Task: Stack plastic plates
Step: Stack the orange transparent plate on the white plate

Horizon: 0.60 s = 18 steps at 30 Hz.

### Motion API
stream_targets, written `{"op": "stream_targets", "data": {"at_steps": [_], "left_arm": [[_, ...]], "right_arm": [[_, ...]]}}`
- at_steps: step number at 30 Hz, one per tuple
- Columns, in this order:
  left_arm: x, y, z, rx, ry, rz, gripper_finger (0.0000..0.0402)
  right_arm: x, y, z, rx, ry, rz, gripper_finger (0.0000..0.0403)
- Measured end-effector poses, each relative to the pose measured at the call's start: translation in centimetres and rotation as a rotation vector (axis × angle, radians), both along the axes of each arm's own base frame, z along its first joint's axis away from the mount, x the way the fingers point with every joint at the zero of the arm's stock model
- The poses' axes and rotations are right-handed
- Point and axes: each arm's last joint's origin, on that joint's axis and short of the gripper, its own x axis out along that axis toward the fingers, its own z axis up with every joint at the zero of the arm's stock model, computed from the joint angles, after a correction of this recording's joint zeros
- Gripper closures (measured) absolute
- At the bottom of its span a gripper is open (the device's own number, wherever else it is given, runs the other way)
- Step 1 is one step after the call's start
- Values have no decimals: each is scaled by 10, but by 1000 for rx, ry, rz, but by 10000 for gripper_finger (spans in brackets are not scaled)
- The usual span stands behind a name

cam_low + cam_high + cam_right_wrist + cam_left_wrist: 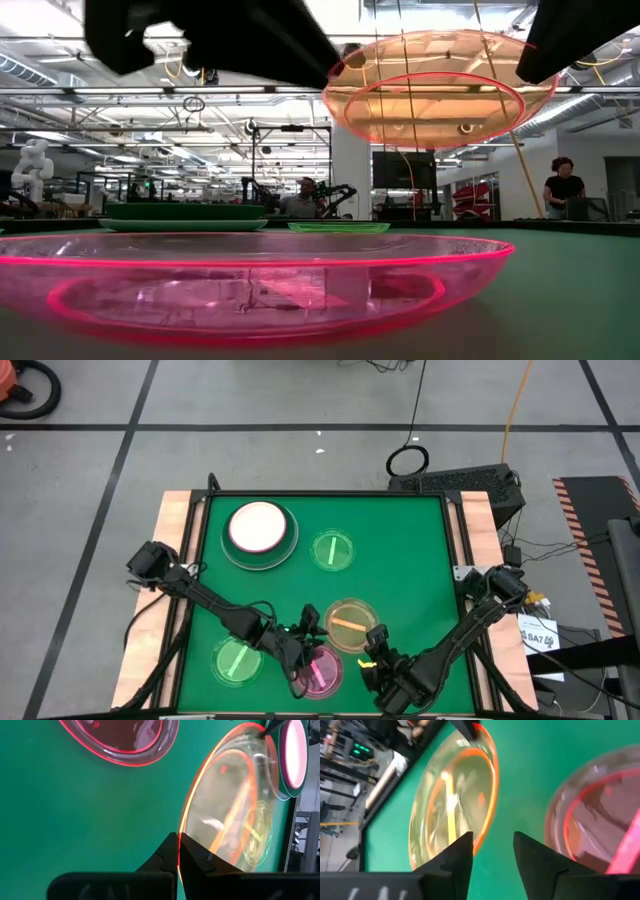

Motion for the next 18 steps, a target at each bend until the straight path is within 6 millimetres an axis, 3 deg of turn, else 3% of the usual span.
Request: {"op": "stream_targets", "data": {"at_steps": [7, 18], "left_arm": [[1, 2, 1, 15, -5, -1, 290], [1, -1, 3, 75, -22, -39, 293]], "right_arm": [[3, 0, 0, 14, -15, -6, 403], [6, -3, 0, 20, -21, -16, 403]]}}
